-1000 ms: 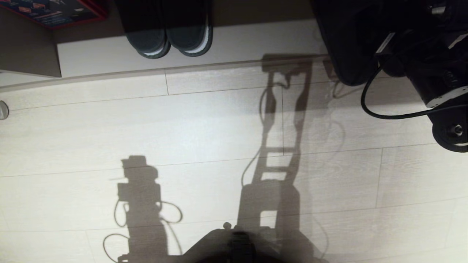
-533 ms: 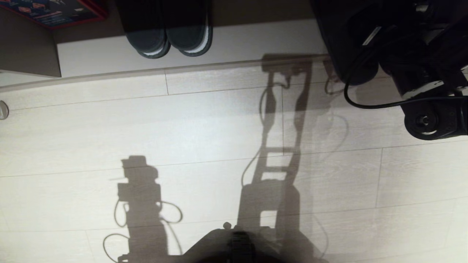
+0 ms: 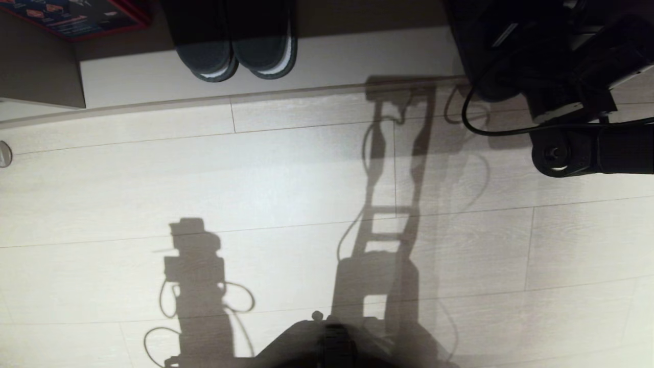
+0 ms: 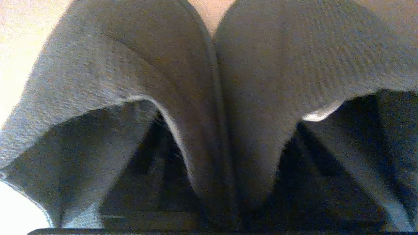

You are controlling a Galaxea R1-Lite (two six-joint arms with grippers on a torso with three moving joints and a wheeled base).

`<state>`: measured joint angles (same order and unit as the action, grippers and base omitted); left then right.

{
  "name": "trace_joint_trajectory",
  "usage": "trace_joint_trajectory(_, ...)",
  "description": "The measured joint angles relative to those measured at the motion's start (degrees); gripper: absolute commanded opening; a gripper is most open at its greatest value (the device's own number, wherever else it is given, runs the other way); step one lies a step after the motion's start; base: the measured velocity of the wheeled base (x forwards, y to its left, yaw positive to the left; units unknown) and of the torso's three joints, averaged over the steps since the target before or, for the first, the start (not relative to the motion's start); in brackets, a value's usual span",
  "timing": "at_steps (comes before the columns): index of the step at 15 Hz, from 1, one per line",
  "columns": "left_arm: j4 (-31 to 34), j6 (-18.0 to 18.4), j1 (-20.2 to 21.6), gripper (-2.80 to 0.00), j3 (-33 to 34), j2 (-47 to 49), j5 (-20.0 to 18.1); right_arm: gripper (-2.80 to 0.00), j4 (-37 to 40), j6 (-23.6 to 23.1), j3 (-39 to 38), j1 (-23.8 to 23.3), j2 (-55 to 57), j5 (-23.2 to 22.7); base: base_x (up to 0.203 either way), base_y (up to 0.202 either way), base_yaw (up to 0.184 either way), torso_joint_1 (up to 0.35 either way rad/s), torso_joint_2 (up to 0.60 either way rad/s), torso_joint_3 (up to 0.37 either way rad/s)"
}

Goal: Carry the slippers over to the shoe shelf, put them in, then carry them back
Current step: Pick up the slippers in the shoe cabinet

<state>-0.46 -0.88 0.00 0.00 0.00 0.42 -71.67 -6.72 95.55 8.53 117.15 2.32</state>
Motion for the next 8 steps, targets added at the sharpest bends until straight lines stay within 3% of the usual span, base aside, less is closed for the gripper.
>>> trace_joint_trajectory(5,0.0,0.0,0.0,-2.8,0.0,0.0,0.0,-2.8,0.5,0.0,-0.1,1.1,-0.6,0.2,0.0,0.0,0.0,0.0,0.0,0.0)
trace_joint_trajectory(8,0.0,0.0,0.0,-2.8,0.0,0.0,0.0,-2.8,3.6,0.0,-5.8,2.6,-4.8,0.1,0.0,0.0,0.0,0.0,0.0,0.0)
